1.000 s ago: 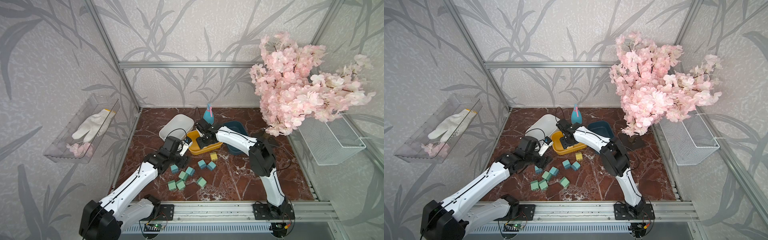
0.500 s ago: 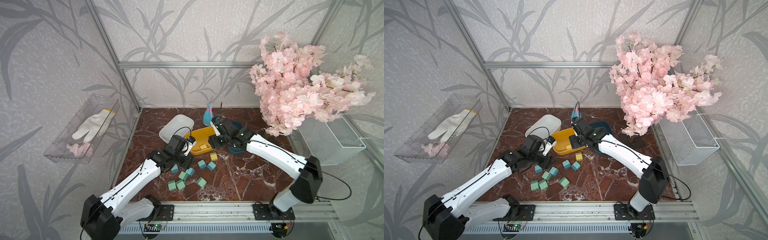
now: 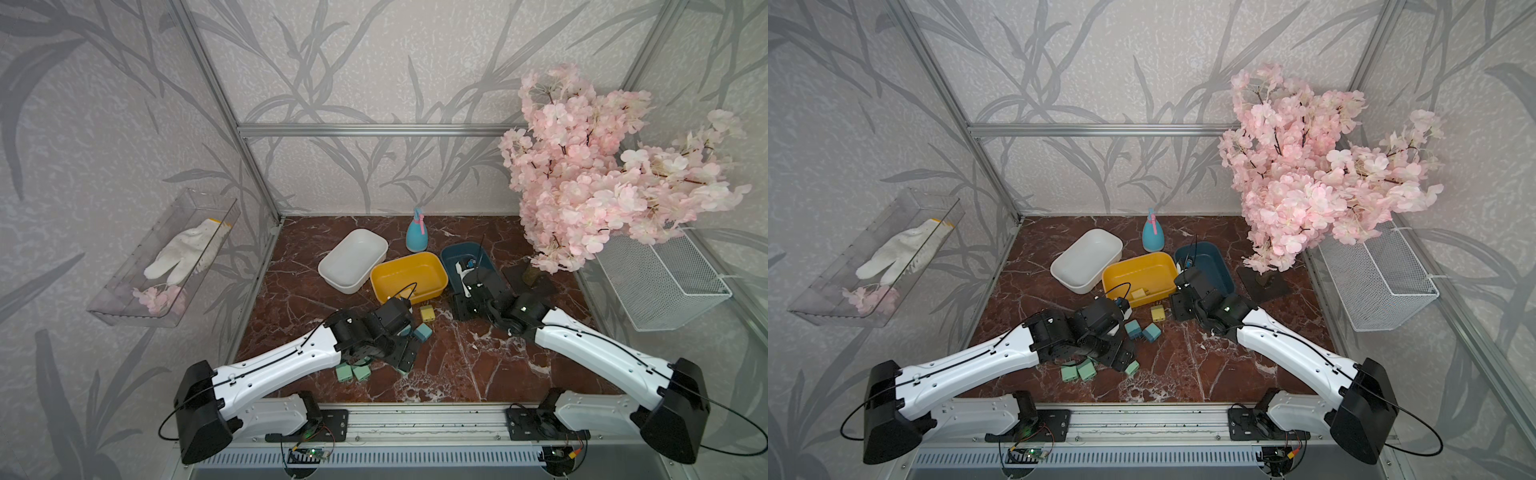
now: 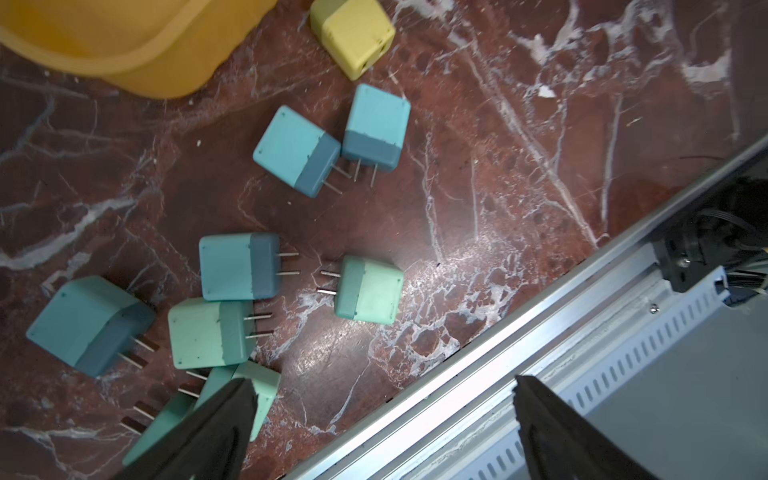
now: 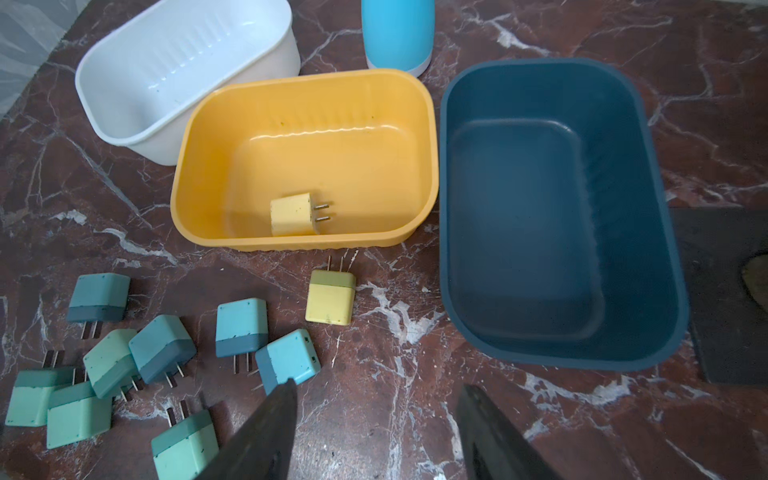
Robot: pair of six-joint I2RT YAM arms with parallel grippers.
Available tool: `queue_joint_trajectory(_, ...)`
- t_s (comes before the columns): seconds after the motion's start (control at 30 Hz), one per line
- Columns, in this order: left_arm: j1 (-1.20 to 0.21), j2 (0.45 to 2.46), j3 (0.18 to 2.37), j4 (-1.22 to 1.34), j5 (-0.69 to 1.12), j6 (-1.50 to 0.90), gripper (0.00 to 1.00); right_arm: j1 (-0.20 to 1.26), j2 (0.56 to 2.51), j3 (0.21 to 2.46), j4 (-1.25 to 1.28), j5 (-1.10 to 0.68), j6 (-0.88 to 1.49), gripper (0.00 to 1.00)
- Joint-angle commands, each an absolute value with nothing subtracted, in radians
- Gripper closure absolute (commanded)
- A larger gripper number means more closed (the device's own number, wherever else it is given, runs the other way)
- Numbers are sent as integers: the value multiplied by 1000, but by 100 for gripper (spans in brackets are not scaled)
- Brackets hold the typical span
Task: Place the plugs by color into the storage box
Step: Place the plug in the storage box, then pick up the plug from the center of the board.
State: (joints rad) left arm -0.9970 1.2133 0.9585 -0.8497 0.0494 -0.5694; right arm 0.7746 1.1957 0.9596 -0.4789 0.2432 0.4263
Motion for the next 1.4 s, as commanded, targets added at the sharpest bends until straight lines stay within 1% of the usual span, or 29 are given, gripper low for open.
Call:
queue_joint_trajectory(0.0,-1025,1268,926,-865,-11,-683,3,769,1121,929,-429,342,424,34)
queue_joint_trajectory(0.07,-1056,1304,897,-825,-11,-671,8,766,1082,906,-423,378,422,34)
queue_joint_trajectory(0.1,-1068,1328,885,-806,-11,-654,15,765,1061,892,-418,392,420,34)
queue_joint_trajectory(0.13,-1075,1348,876,-789,-16,-640,18,764,1040,878,-414,406,419,33)
queue_joint_trajectory(0.17,-1079,1363,869,-776,-19,-628,19,764,1022,868,-413,415,419,33)
queue_joint_trajectory(0.27,-1087,1384,850,-723,-26,-588,20,761,963,835,-429,434,431,33)
queue_joint_trajectory(0.47,-1091,1361,794,-612,-32,-515,21,760,868,759,-457,430,478,33)
queue_joint_trajectory(0.57,-1091,1383,798,-617,-39,-479,23,760,848,746,-480,422,496,33)
queue_joint_trajectory(0.7,-1092,1388,799,-611,-34,-428,22,759,836,733,-489,416,511,33)
queue_joint_trajectory(0.83,-1091,1434,809,-634,-48,-387,22,760,839,730,-488,399,523,33)
queue_joint_trajectory(0.93,-1091,1474,823,-652,-48,-367,27,759,840,727,-480,385,537,32)
queue_joint_trajectory(1.1,-1091,1500,839,-642,-27,-346,32,759,858,714,-460,357,546,33)
queue_joint_trajectory(1.2,-1092,1499,838,-621,-21,-345,39,759,871,714,-454,346,556,33)
queue_joint_trajectory(1.23,-1092,1500,837,-616,-21,-345,43,759,874,712,-449,342,559,33)
queue_joint_trajectory(1.3,-1092,1511,842,-615,-28,-350,43,759,877,709,-440,341,563,33)
queue_joint_trajectory(1.37,-1092,1521,844,-614,-32,-351,39,760,880,710,-437,338,563,33)
